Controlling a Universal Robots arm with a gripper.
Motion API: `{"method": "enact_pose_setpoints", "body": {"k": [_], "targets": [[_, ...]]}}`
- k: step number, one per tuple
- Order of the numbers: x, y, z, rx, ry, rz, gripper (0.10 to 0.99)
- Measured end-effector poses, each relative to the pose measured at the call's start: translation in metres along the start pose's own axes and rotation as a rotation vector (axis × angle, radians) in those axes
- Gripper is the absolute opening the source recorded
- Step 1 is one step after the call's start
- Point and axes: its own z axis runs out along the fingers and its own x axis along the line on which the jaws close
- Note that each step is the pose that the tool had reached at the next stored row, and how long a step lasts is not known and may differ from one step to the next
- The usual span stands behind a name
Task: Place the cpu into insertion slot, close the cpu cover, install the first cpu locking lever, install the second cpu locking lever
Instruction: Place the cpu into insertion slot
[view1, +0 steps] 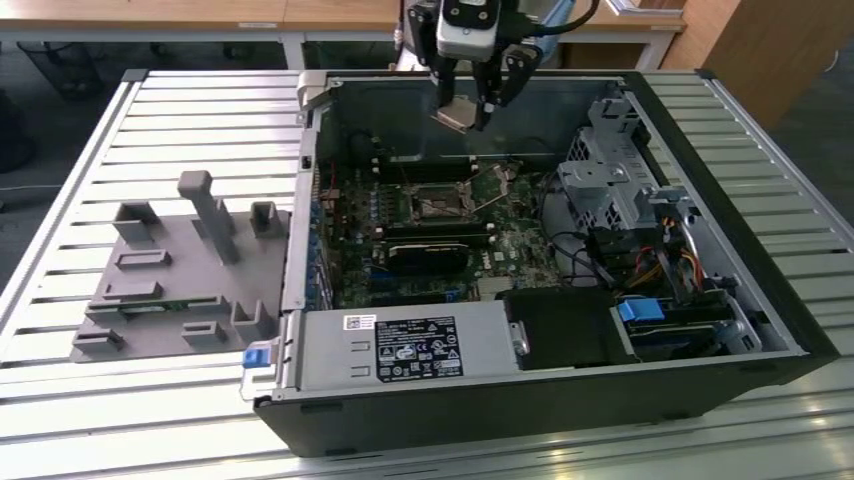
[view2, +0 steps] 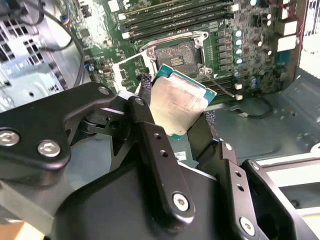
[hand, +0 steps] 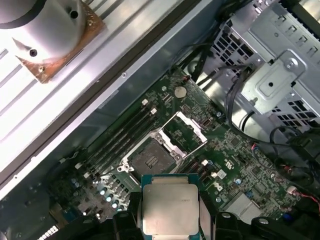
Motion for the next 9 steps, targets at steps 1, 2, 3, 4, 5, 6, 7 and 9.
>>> {"method": "enact_pose_setpoints", "body": {"k": [1, 2, 3, 4, 5, 6, 7, 9], "targets": [[0.0000, 0.0000, 0.0009, 0.000, -0.0011, 0.019, 0.541], [0.0000, -0.0001, 0.0016, 0.000, -0.0023, 0.036, 0.541], [0.0000, -0.0001, 0.0024, -0.001, -0.0034, 0.054, 0.541], [0.0000, -0.0002, 0.0032, -0.001, -0.0046, 0.073, 0.541], [0.0000, -0.0002, 0.0038, -0.001, -0.0057, 0.090, 0.541], [-0.0001, -0.0003, 0.0044, -0.002, -0.0069, 0.109, 0.541], [-0.0001, -0.0003, 0.0050, -0.002, -0.0080, 0.127, 0.541], [-0.0001, -0.0004, 0.0063, -0.002, -0.0102, 0.163, 0.541]]}}
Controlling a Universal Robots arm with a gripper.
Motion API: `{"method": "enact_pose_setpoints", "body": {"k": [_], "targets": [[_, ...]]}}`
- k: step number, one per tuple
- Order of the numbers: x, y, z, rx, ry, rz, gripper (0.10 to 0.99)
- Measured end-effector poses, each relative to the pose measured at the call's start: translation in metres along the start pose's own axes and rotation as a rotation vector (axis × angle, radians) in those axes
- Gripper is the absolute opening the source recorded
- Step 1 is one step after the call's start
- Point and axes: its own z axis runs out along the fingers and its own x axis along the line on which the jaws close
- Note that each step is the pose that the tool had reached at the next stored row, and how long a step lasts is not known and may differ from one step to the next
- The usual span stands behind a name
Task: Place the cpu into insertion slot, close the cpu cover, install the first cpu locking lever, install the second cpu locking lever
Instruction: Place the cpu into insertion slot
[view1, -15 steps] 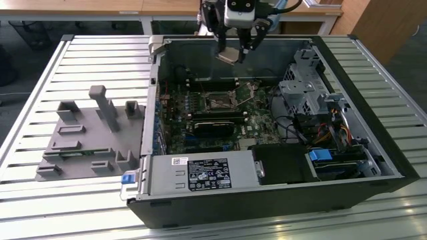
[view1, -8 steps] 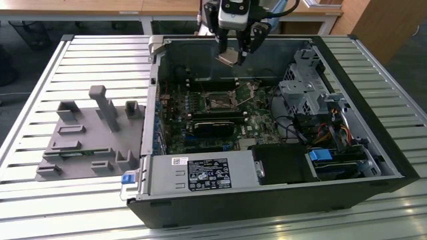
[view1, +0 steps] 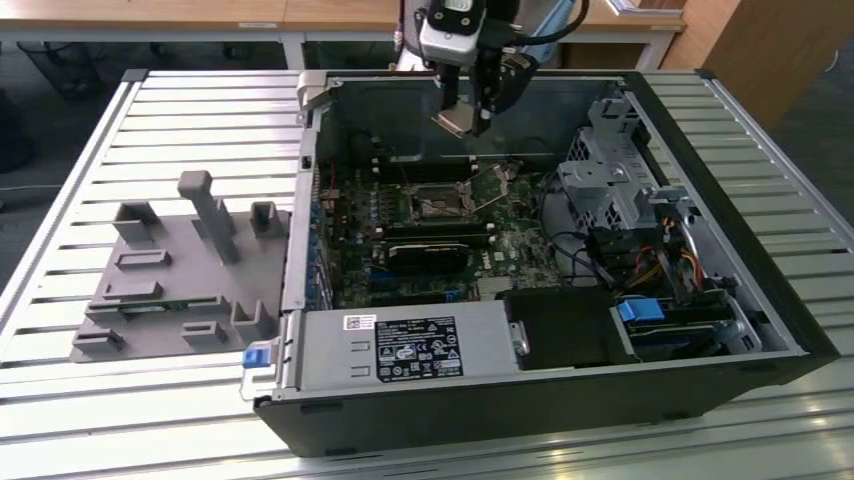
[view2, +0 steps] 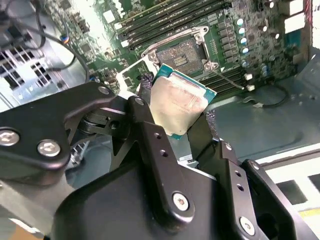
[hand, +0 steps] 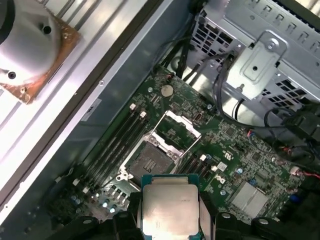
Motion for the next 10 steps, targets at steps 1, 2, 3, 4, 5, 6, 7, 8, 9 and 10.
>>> {"method": "enact_pose_setpoints", "body": {"k": [1, 2, 3, 4, 5, 6, 7, 8, 9, 10], "targets": [[0.0000, 0.0000, 0.0005, 0.000, -0.0012, 0.018, 0.541], [0.0000, -0.0001, 0.0011, 0.000, -0.0023, 0.036, 0.541], [0.0000, -0.0001, 0.0016, -0.001, -0.0035, 0.054, 0.541], [0.0000, -0.0001, 0.0021, -0.001, -0.0047, 0.073, 0.541], [0.0000, -0.0002, 0.0026, -0.001, -0.0059, 0.091, 0.541], [0.0000, -0.0002, 0.0030, -0.001, -0.0070, 0.107, 0.541], [-0.0001, -0.0002, 0.0034, -0.002, -0.0081, 0.124, 0.541], [-0.0001, -0.0002, 0.0039, -0.002, -0.0092, 0.141, 0.541], [-0.0001, -0.0003, 0.0043, -0.002, -0.0103, 0.158, 0.541], [-0.0001, -0.0003, 0.0048, -0.002, -0.0115, 0.176, 0.541]]}}
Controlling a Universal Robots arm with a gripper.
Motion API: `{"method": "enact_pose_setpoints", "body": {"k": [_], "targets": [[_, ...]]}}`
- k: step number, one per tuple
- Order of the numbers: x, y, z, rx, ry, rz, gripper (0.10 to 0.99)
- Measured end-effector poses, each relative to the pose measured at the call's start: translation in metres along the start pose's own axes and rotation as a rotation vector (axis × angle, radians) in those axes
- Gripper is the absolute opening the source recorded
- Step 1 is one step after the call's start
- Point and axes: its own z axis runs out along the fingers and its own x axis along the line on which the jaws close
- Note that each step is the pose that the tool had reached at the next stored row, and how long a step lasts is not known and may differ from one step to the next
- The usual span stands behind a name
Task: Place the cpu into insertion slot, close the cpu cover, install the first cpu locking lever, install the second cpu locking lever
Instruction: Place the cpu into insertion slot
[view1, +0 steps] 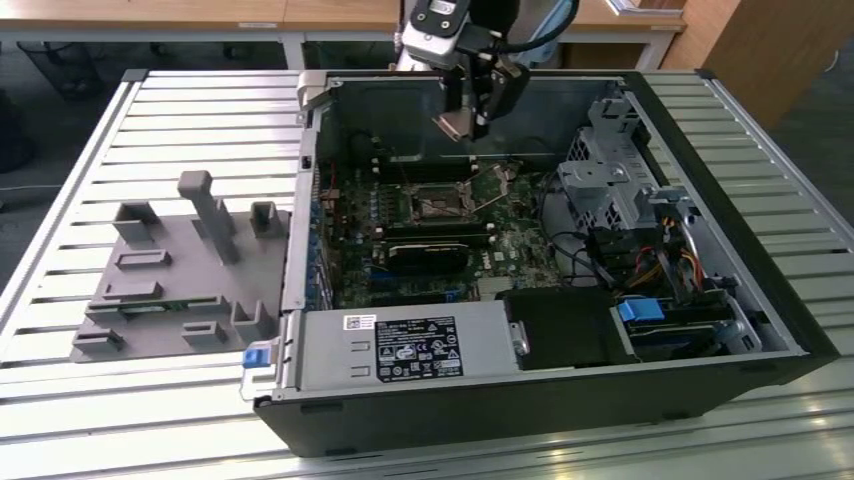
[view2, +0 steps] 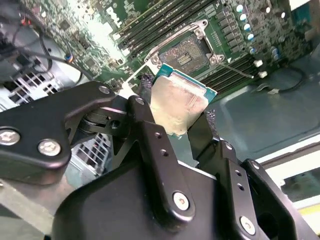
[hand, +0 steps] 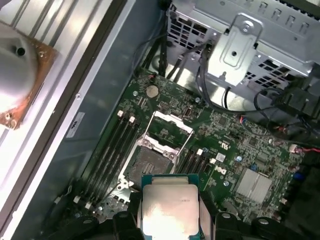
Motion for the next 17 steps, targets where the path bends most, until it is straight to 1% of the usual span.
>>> {"method": "enact_pose_setpoints", "body": {"k": [17], "targets": [[-0.0001, -0.0006, 0.0092, -0.005, -0.0200, 0.318, 0.541]]}}
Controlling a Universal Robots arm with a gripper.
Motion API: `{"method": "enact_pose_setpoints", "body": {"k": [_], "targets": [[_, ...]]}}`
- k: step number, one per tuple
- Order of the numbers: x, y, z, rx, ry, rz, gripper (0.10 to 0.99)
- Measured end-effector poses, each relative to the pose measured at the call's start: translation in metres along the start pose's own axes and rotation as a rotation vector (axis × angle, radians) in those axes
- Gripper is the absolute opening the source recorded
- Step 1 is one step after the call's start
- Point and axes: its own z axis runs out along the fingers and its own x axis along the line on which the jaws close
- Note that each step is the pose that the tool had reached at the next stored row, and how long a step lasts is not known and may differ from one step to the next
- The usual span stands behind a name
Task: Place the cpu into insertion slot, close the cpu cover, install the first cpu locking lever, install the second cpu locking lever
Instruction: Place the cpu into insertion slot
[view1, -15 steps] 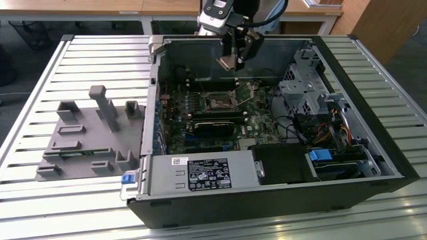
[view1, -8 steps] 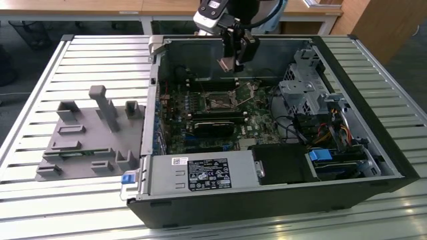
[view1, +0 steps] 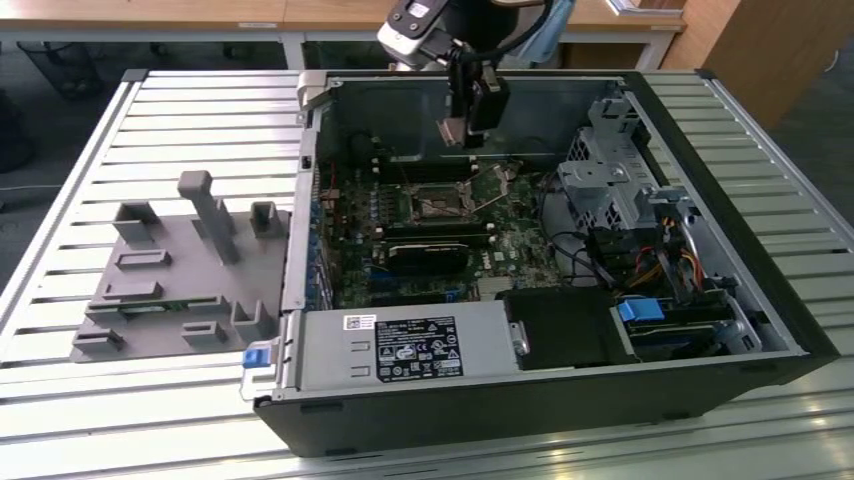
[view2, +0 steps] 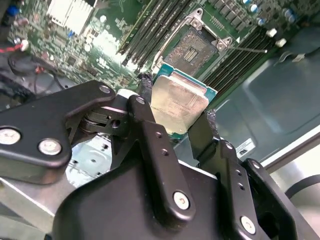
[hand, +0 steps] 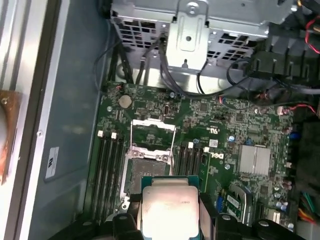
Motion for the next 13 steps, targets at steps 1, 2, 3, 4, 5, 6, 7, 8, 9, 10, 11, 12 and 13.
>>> {"method": "enact_pose_setpoints", "body": {"k": [1, 2, 3, 4, 5, 6, 7, 8, 9, 10, 11, 12, 13], "targets": [[0.0000, 0.0000, 0.0005, 0.000, -0.0012, 0.018, 0.541], [0.0000, 0.0000, 0.0010, 0.000, -0.0022, 0.034, 0.541], [0.0001, -0.0001, 0.0017, -0.001, -0.0029, 0.046, 0.541], [0.0007, -0.0002, 0.0028, -0.001, -0.0035, 0.054, 0.541], [0.0019, -0.0001, 0.0042, -0.001, -0.0037, 0.059, 0.541], [0.0036, 0.0000, 0.0059, -0.001, -0.0039, 0.060, 0.541], [0.0054, 0.0001, 0.0077, -0.001, -0.0039, 0.060, 0.541], [0.0076, 0.0002, 0.0096, -0.001, -0.0040, 0.061, 0.541], [0.0100, 0.0003, 0.0113, -0.001, -0.0041, 0.061, 0.541], [0.0125, 0.0004, 0.0133, -0.001, -0.0042, 0.063, 0.541], [0.0148, 0.0006, 0.0151, -0.001, -0.0047, 0.064, 0.541], [0.0171, 0.0007, 0.0170, -0.001, -0.0052, 0.066, 0.541], [0.0186, 0.0008, 0.0187, -0.001, -0.0057, 0.067, 0.541]]}}
